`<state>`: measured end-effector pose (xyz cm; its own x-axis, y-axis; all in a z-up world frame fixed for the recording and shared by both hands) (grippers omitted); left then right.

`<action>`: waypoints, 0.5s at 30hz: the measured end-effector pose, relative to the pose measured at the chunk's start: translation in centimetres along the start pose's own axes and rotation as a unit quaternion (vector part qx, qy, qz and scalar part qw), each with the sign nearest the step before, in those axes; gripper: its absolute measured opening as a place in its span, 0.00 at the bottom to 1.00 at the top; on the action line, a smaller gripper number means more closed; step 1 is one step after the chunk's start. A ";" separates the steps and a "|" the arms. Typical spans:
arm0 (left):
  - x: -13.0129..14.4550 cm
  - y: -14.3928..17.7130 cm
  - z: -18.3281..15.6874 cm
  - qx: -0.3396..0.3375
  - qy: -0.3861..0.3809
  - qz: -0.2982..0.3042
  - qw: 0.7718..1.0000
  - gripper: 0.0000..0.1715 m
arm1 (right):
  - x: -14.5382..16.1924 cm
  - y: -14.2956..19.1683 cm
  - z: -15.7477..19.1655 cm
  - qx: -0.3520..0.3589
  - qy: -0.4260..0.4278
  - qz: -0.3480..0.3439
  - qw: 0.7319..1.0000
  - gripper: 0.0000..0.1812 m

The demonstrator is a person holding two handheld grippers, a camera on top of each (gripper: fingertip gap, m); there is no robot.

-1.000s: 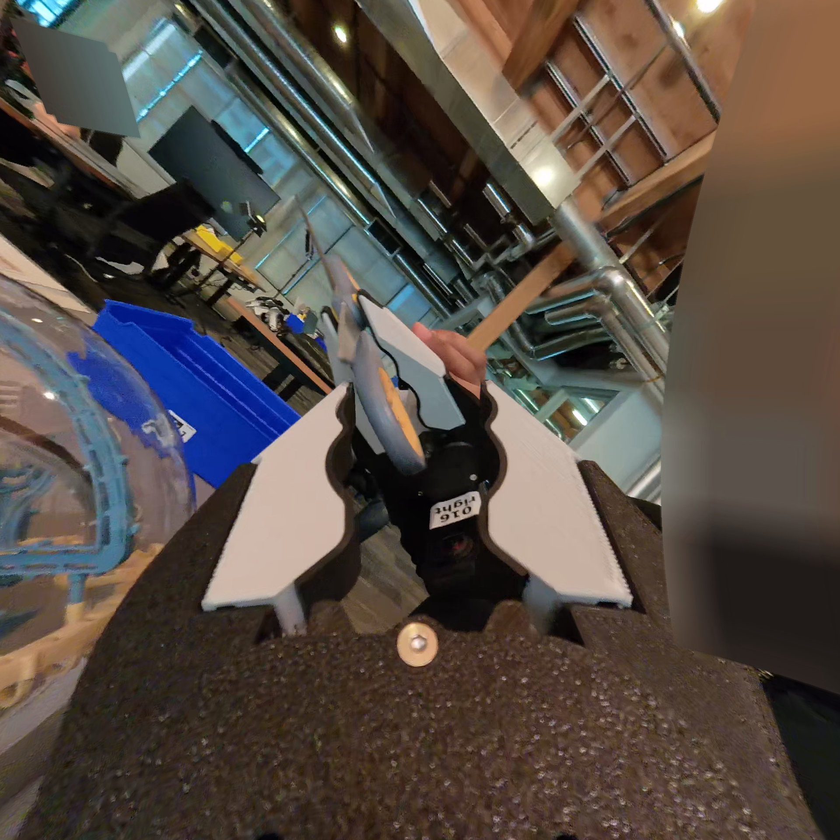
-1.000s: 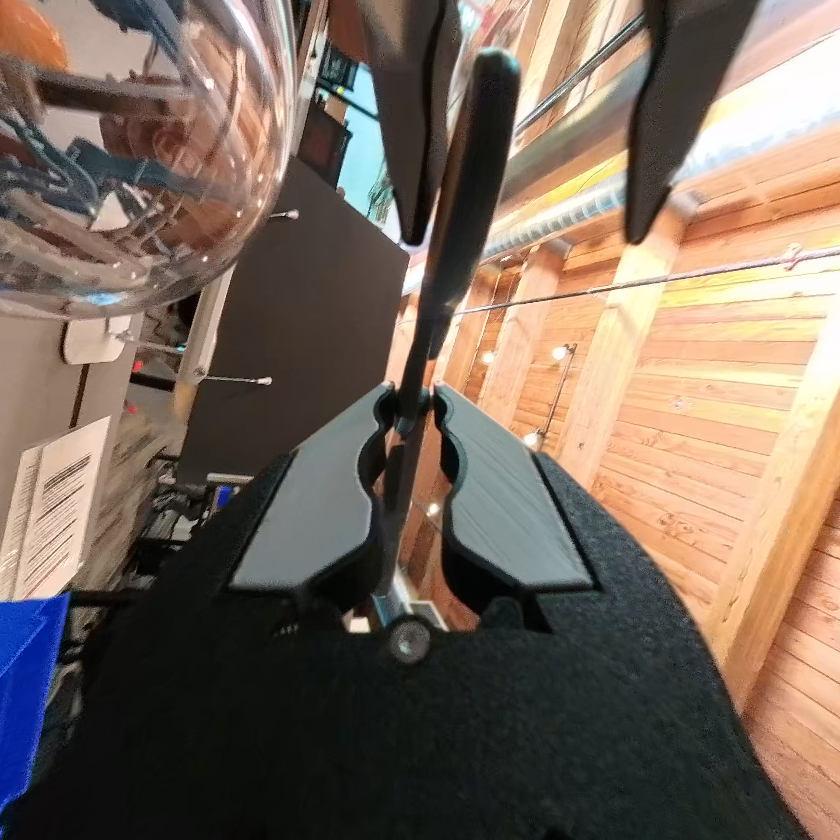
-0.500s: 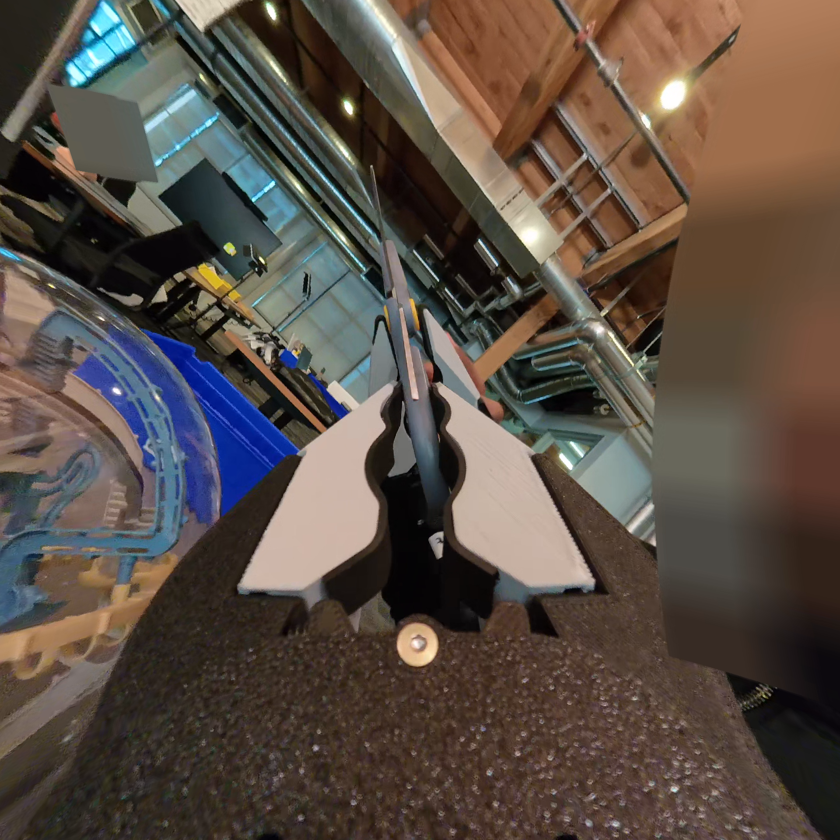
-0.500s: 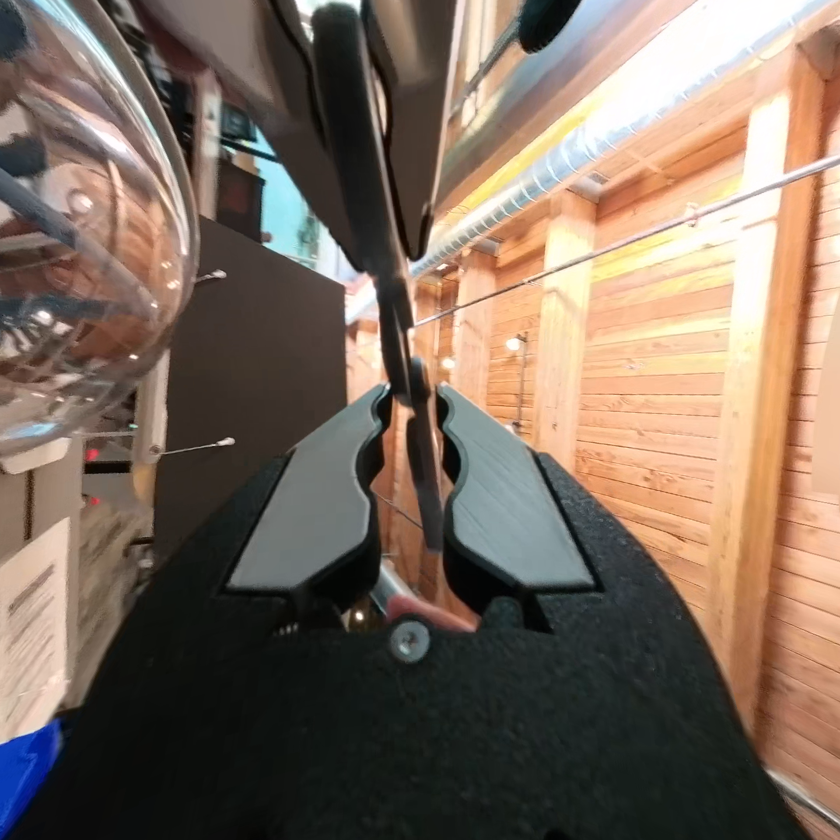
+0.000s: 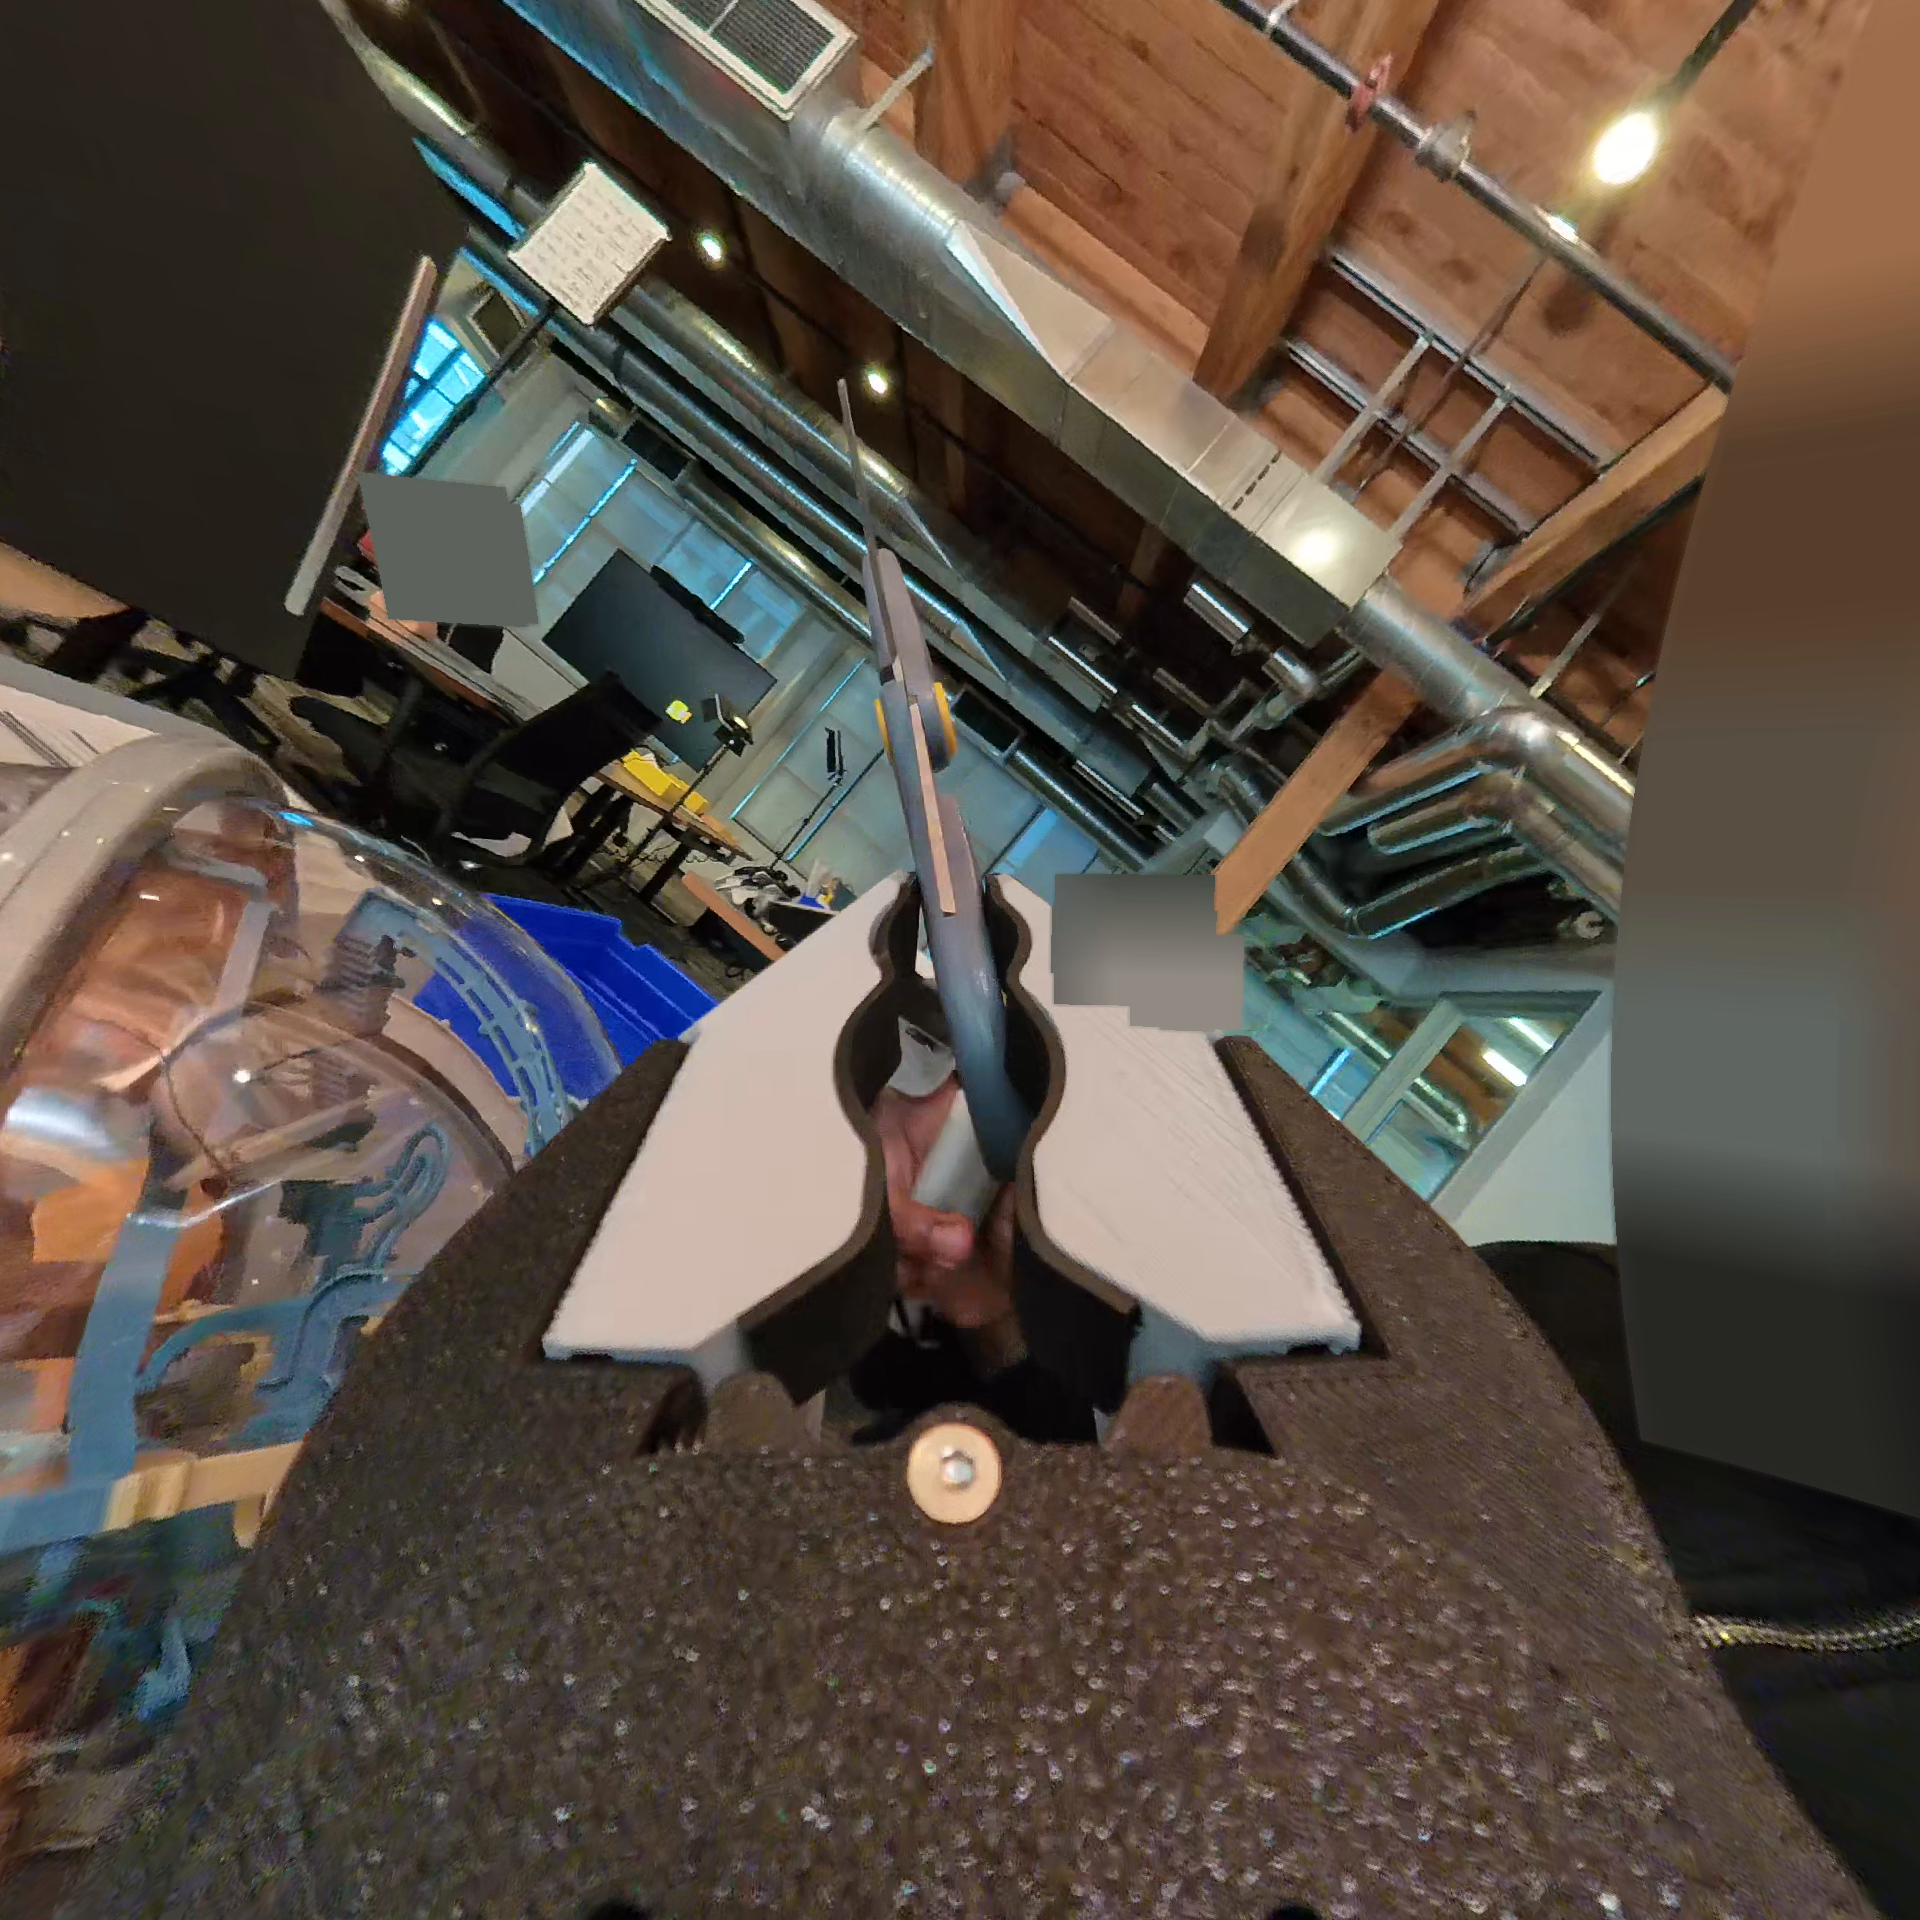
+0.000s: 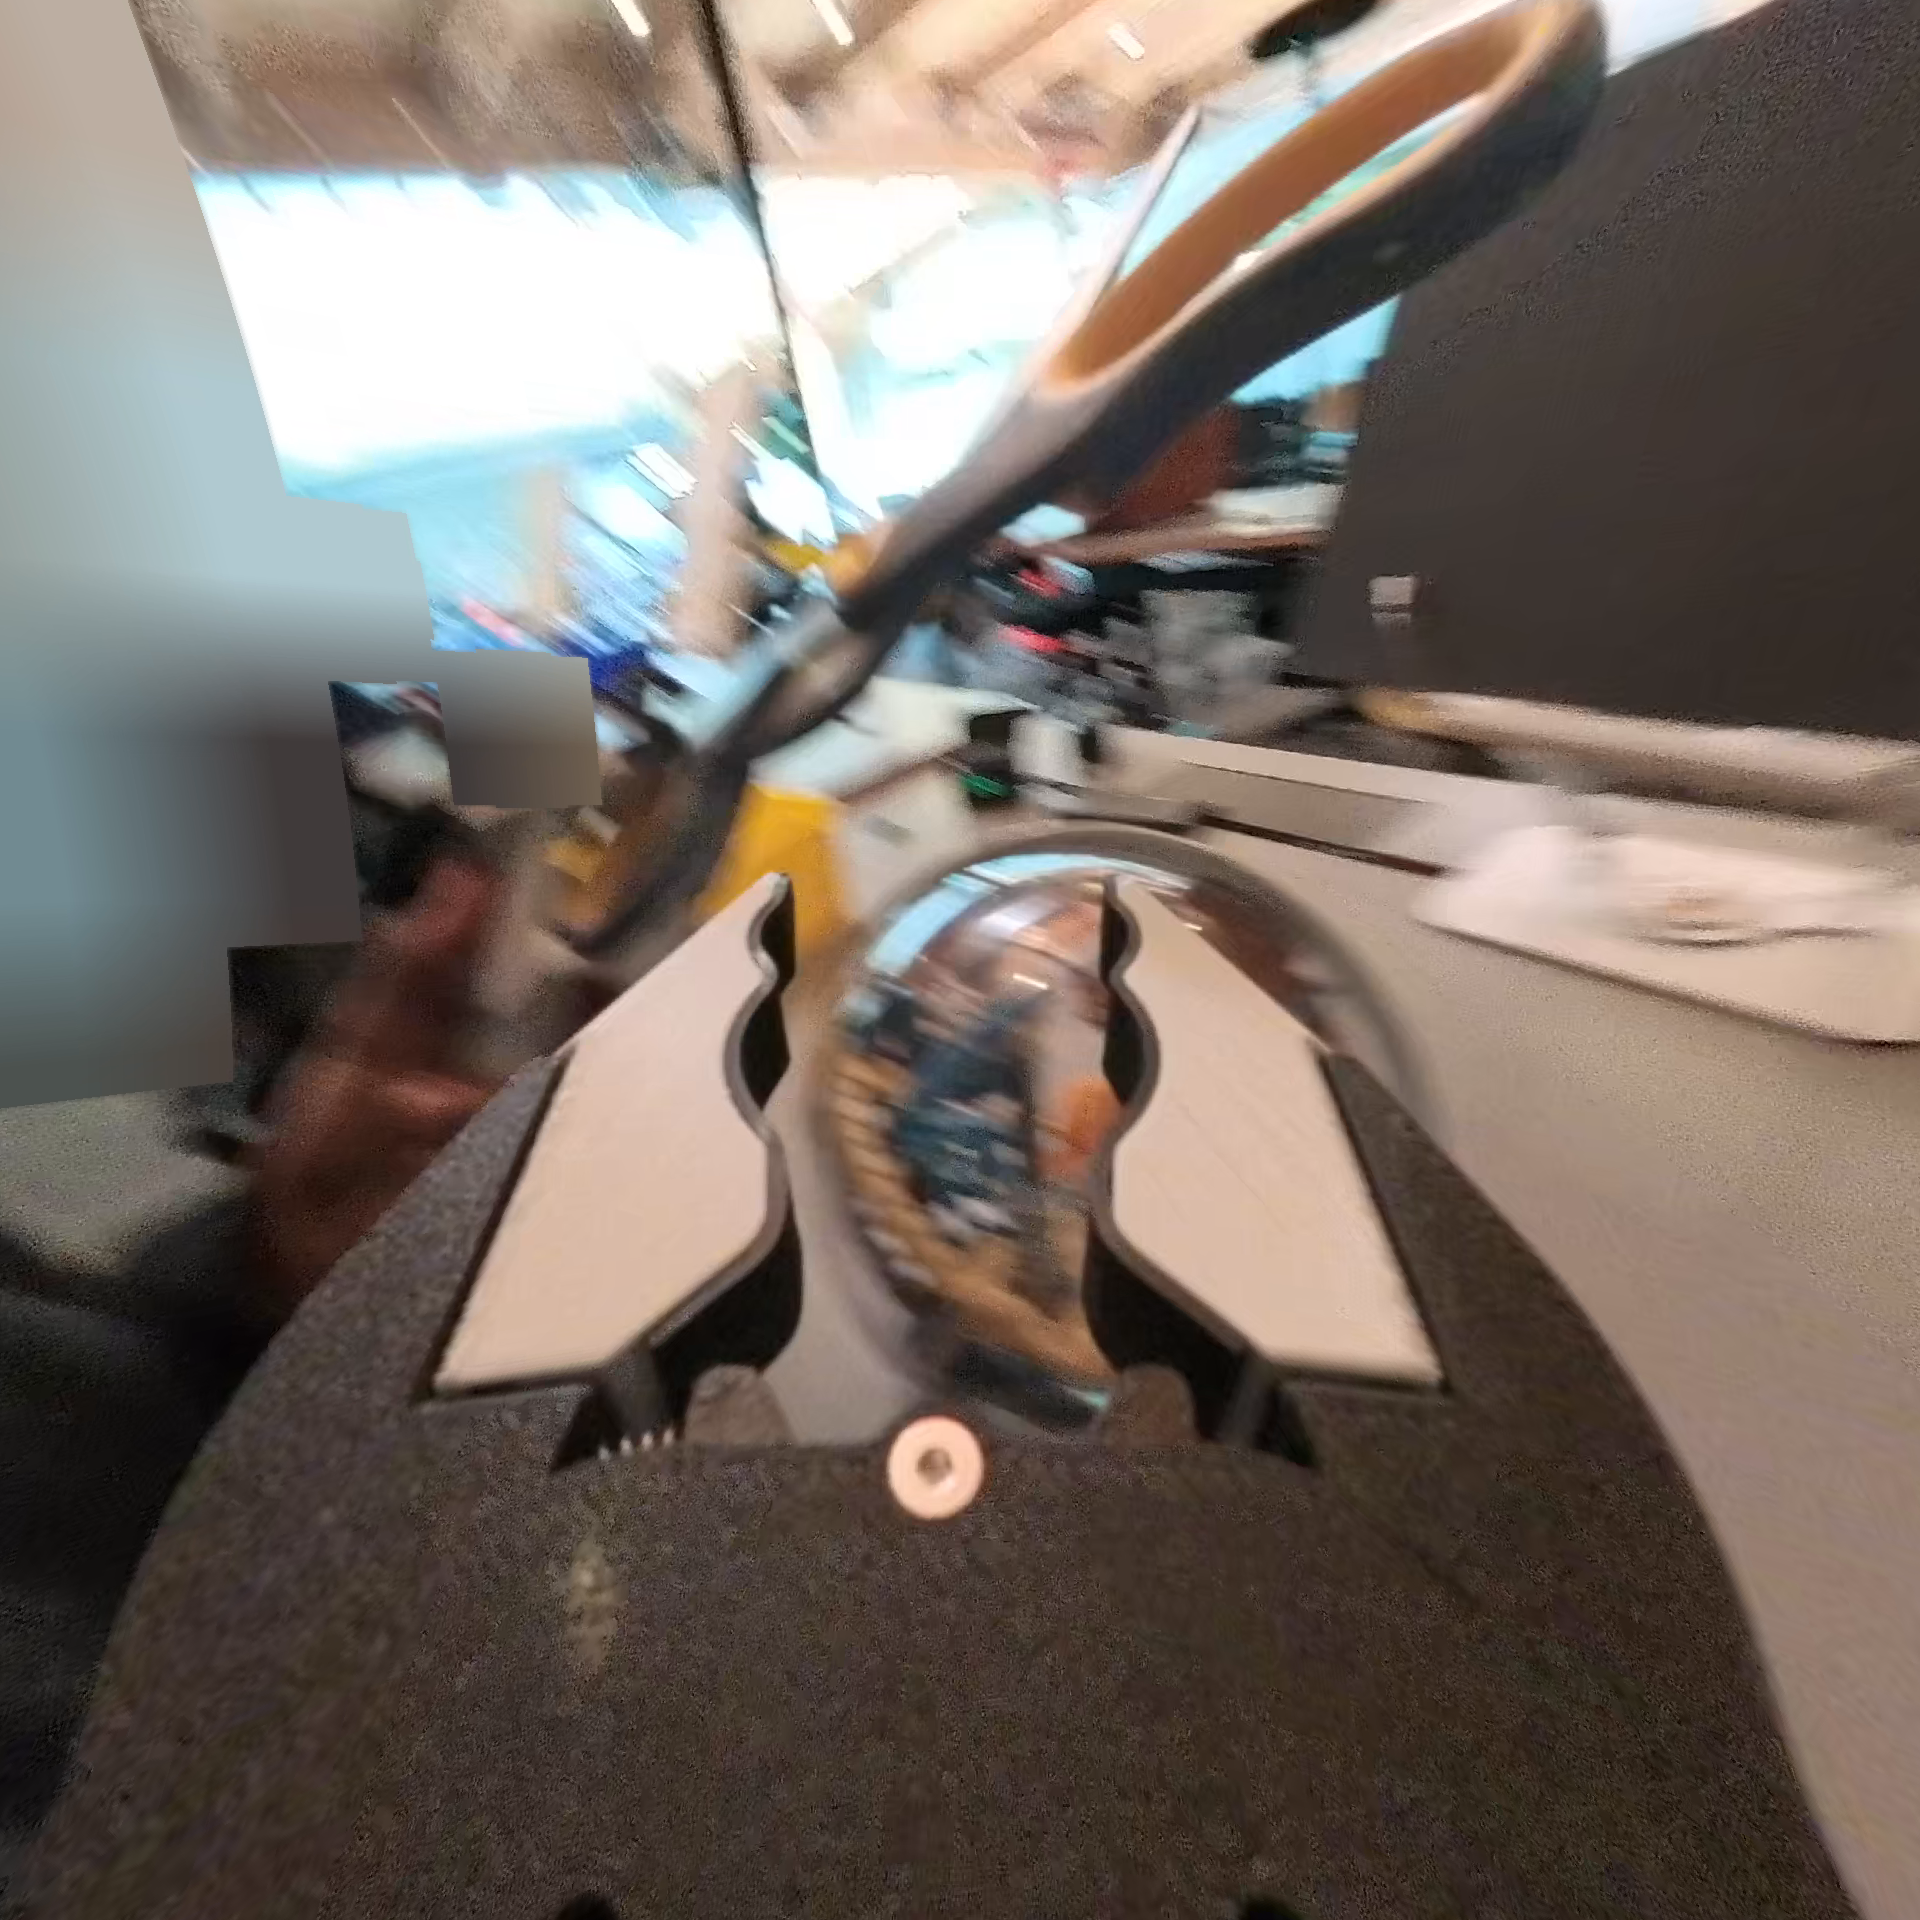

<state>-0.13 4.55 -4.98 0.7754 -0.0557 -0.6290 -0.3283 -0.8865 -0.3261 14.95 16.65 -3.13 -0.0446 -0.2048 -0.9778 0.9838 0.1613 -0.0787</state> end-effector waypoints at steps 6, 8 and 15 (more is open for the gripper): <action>1.0 -0.4 -0.5 0.009 -0.033 0.026 0.999 0.06 | -0.7 -0.4 -0.8 -0.132 -0.222 -0.156 0.954 0.35; 1.7 -0.6 -0.6 0.007 -0.043 0.046 0.998 0.06 | -0.9 -0.9 -0.8 -0.157 -0.249 -0.167 0.941 0.35; 2.6 -0.9 -0.5 -0.002 -0.071 0.069 0.995 0.06 | -0.6 -1.7 -1.3 -0.178 -0.255 -0.157 0.937 0.09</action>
<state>2.40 4.96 -5.96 0.6389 -0.1122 -0.7610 -0.4247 -0.8763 -0.2274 13.07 17.72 -2.69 -0.1436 -0.7161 -0.6830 0.8114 0.3100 -0.4956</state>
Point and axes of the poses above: each gripper's, where its closed fingertips meet, y back along the fingers, x out of its underside, z = x × y across the jaws, the point moved 9 cm from there along y, back along the fingers, and after that the axes turned 10 degrees about -x, right-handed, at the moved point
